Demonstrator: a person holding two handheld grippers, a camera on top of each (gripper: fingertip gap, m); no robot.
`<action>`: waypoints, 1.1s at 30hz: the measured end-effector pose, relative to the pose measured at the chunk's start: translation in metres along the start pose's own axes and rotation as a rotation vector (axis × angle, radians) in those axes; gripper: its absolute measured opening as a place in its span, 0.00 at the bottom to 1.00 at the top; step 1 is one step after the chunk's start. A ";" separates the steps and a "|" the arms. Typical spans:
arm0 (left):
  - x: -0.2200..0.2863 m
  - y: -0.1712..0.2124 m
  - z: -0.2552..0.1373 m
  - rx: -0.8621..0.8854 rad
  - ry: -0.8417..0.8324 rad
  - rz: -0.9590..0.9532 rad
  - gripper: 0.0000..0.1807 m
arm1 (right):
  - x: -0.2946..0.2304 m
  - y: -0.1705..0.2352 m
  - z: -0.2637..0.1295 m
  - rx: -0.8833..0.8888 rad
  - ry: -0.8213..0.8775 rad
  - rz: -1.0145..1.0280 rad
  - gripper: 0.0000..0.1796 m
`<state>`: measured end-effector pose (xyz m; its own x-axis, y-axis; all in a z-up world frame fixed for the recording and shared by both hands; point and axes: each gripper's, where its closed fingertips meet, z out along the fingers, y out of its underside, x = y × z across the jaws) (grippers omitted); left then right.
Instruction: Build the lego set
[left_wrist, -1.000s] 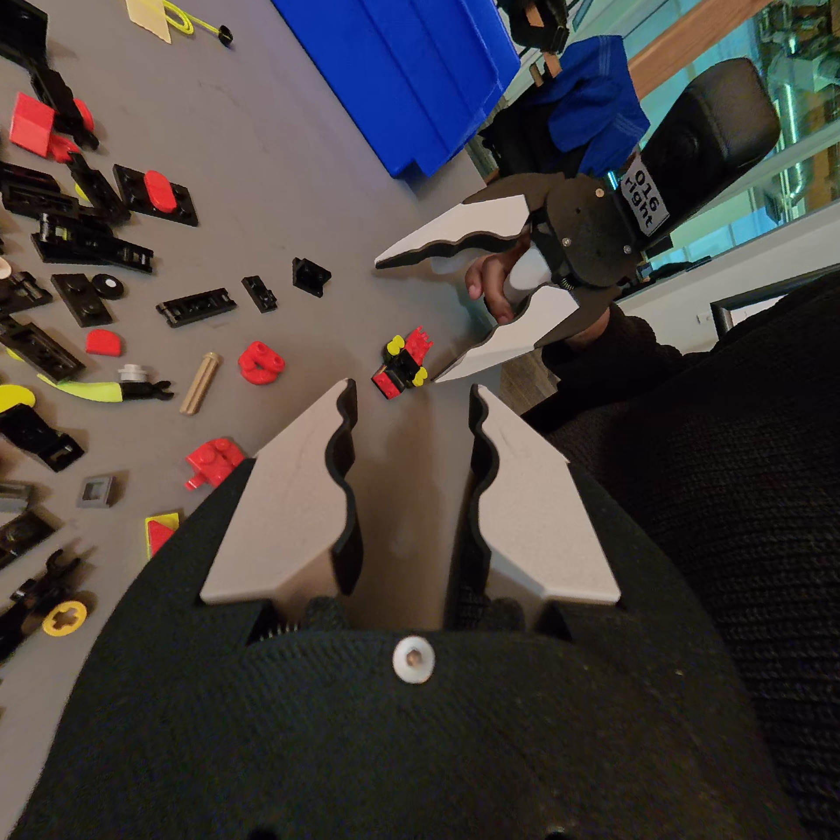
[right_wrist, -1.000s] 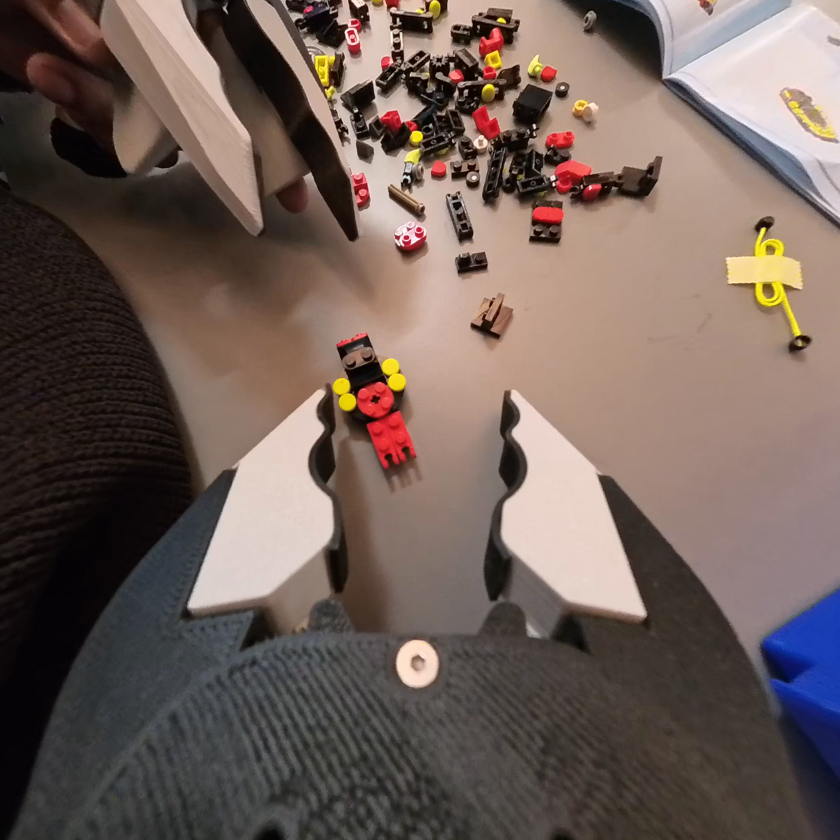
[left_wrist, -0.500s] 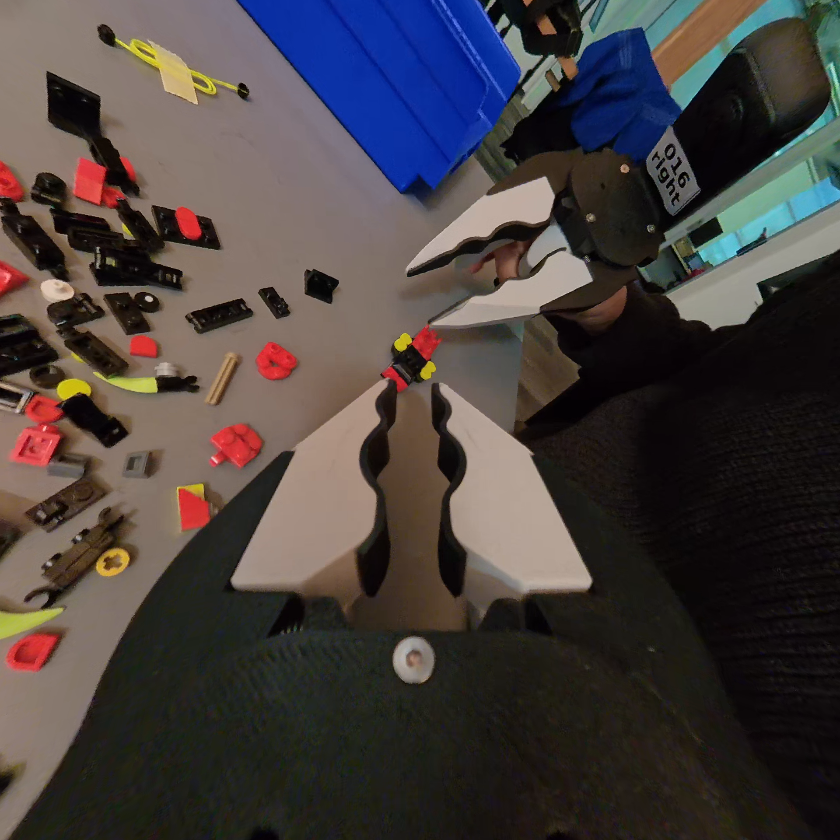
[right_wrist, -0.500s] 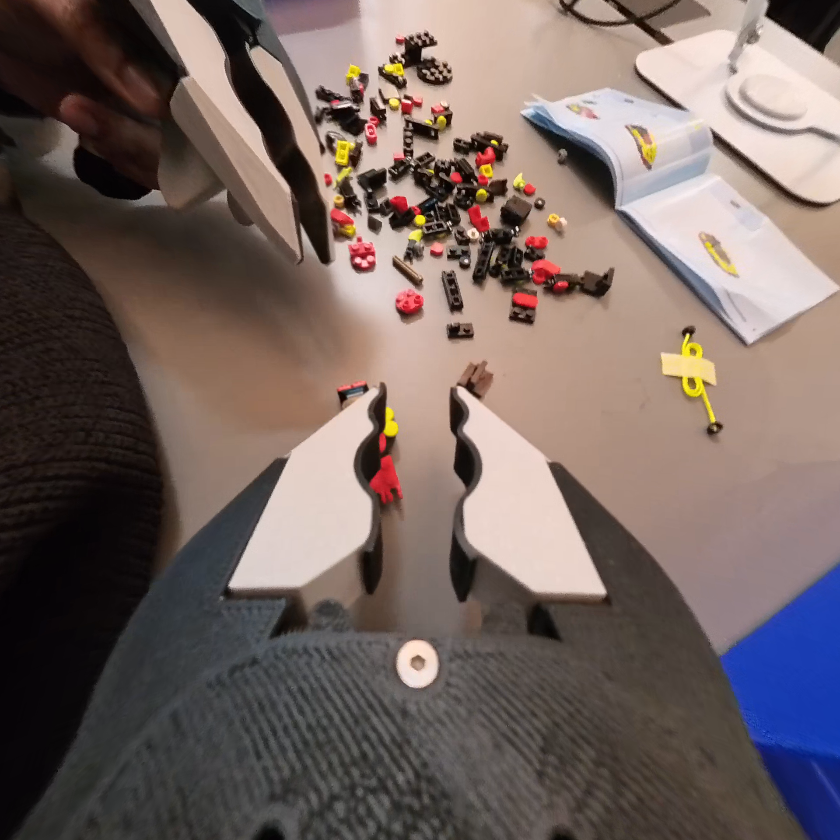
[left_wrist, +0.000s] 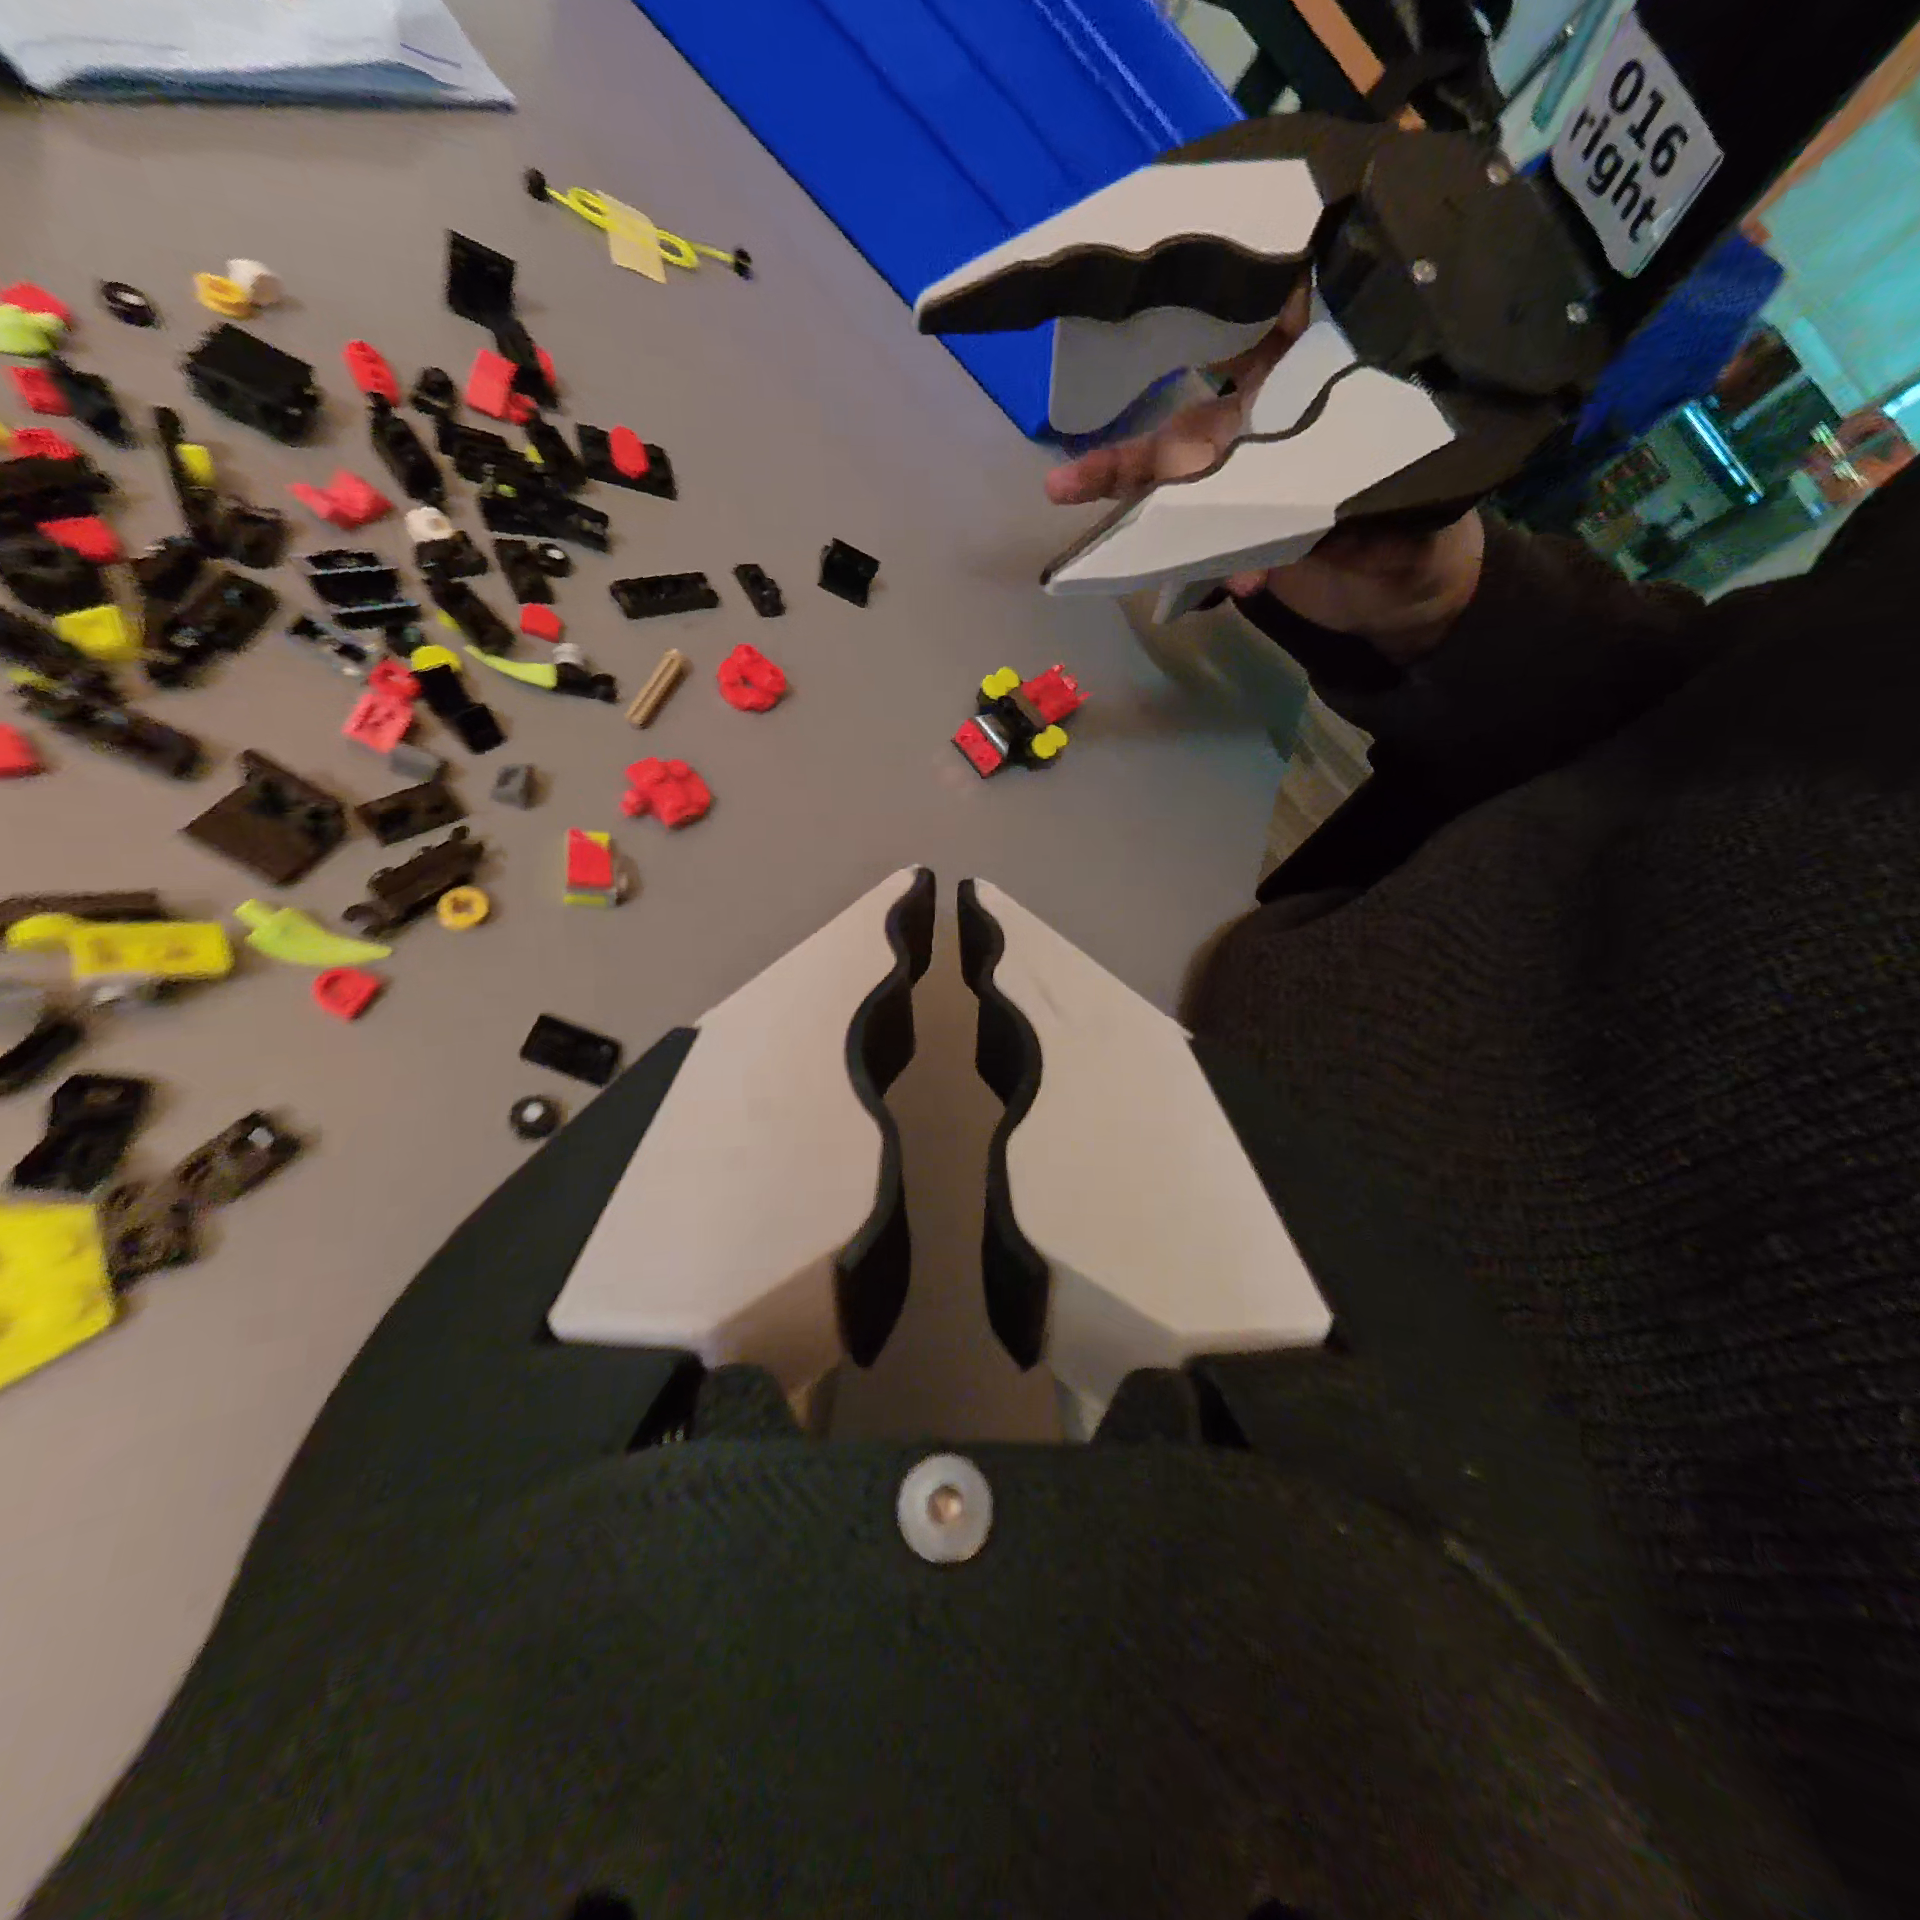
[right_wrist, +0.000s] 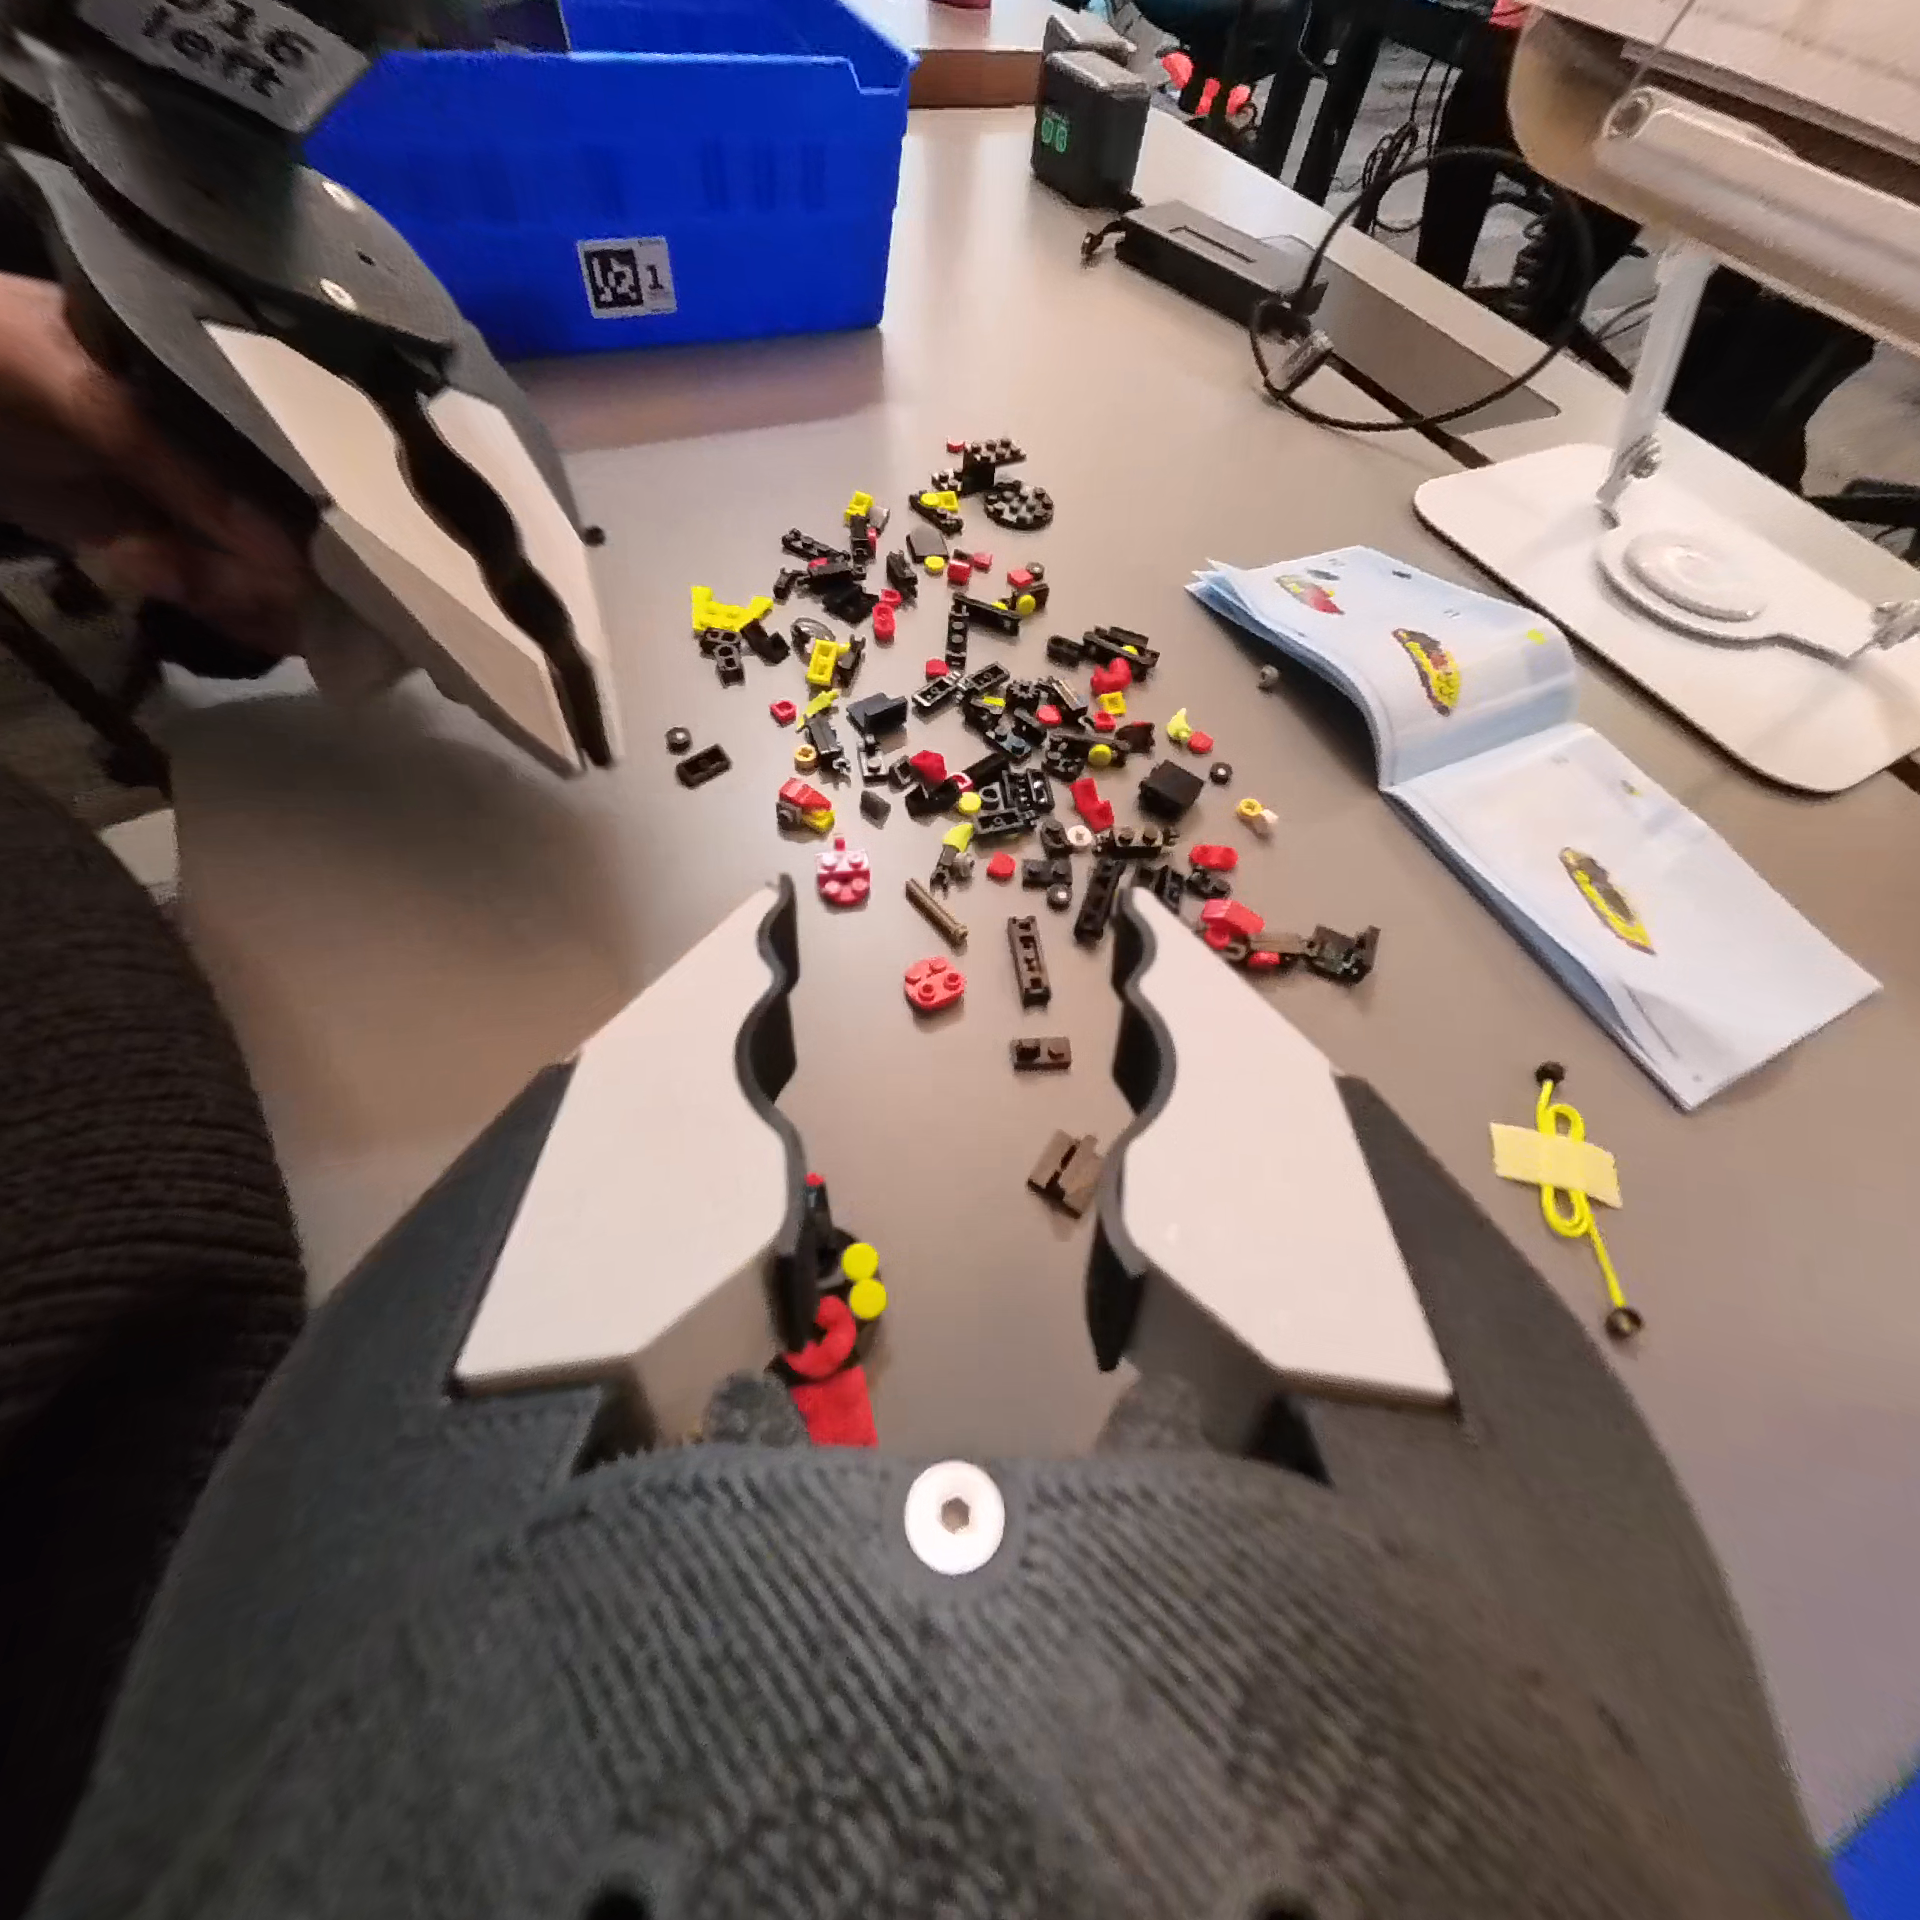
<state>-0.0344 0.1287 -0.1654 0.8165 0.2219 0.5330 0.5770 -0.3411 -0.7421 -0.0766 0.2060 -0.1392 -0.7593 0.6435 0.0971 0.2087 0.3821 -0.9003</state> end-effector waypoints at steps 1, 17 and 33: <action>-0.003 -0.001 -0.006 0.019 -0.018 -0.006 0.01 | 0.001 0.000 0.003 -0.008 0.006 -0.012 0.34; -0.123 0.027 -0.084 -0.146 -0.695 0.087 0.21 | 0.005 0.010 0.018 -0.057 -0.012 -0.001 0.35; -0.122 0.019 -0.080 -0.146 -0.729 0.203 0.08 | 0.000 0.011 0.014 -0.058 -0.045 0.028 0.33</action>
<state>-0.1245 0.0220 -0.2126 0.7405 0.6703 -0.0482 0.4476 -0.5454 -0.7086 -0.0826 0.2007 -0.1547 -0.7791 0.6247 0.0516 0.2651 0.4030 -0.8760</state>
